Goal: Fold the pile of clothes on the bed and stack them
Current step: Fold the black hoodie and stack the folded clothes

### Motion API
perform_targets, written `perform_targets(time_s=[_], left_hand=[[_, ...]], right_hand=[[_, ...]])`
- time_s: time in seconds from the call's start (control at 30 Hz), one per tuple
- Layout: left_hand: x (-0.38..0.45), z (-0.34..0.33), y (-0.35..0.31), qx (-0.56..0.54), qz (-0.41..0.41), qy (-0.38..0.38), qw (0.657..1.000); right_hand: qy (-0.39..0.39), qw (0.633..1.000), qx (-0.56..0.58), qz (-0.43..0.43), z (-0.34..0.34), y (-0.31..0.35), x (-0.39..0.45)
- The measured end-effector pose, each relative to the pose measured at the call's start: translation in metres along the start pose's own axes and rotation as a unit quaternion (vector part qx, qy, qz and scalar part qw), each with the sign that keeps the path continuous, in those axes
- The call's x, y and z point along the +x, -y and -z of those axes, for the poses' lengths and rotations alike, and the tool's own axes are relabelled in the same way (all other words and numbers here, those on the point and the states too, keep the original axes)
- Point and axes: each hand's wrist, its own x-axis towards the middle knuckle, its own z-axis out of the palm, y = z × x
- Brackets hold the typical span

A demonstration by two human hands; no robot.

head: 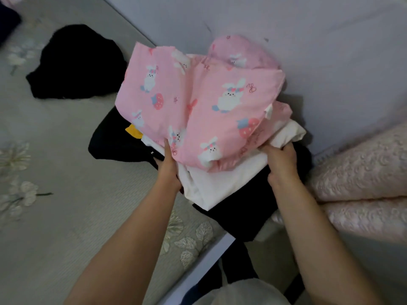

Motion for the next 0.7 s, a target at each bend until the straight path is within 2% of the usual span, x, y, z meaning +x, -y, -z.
perform_targets(time_s=[0.07, 0.13, 0.2, 0.3, 0.37, 0.47, 0.53, 0.6, 0.63, 0.7], left_hand=[[-0.006, -0.021, 0.004, -0.014, -0.002, 0.052, 0.999], [-0.001, -0.032, 0.013, -0.013, -0.032, 0.055, 0.998], [0.005, -0.033, 0.021, 0.006, -0.060, -0.006, 0.998], [-0.003, -0.019, 0.025, 0.052, -0.094, -0.110, 0.988], [-0.009, -0.006, 0.021, 0.113, -0.113, -0.149, 0.976], [-0.023, 0.004, 0.014, 0.202, -0.145, -0.169, 0.954], [-0.030, 0.006, 0.010, 0.248, -0.187, -0.179, 0.934], [-0.031, 0.006, 0.002, 0.270, -0.231, -0.190, 0.915], [-0.029, 0.007, -0.006, 0.265, -0.243, -0.198, 0.912], [-0.019, 0.009, -0.023, 0.204, -0.229, -0.223, 0.926]], right_hand=[[-0.030, 0.999, 0.008, 0.042, 0.025, -0.002, -0.001], [-0.046, 0.998, -0.019, 0.043, 0.045, -0.018, -0.004], [-0.052, 0.990, -0.127, 0.006, 0.049, -0.032, 0.002], [-0.029, 0.950, -0.308, -0.040, 0.046, -0.037, 0.008], [-0.036, 0.925, -0.378, 0.020, 0.047, -0.028, -0.007], [-0.071, 0.900, -0.357, 0.239, 0.042, -0.006, -0.051], [-0.027, 0.846, -0.338, 0.411, 0.022, 0.010, -0.074], [0.051, 0.761, -0.390, 0.515, -0.008, 0.017, -0.078], [0.092, 0.730, -0.430, 0.523, -0.026, 0.021, -0.076], [0.164, 0.683, -0.523, 0.483, -0.062, 0.028, -0.066]])
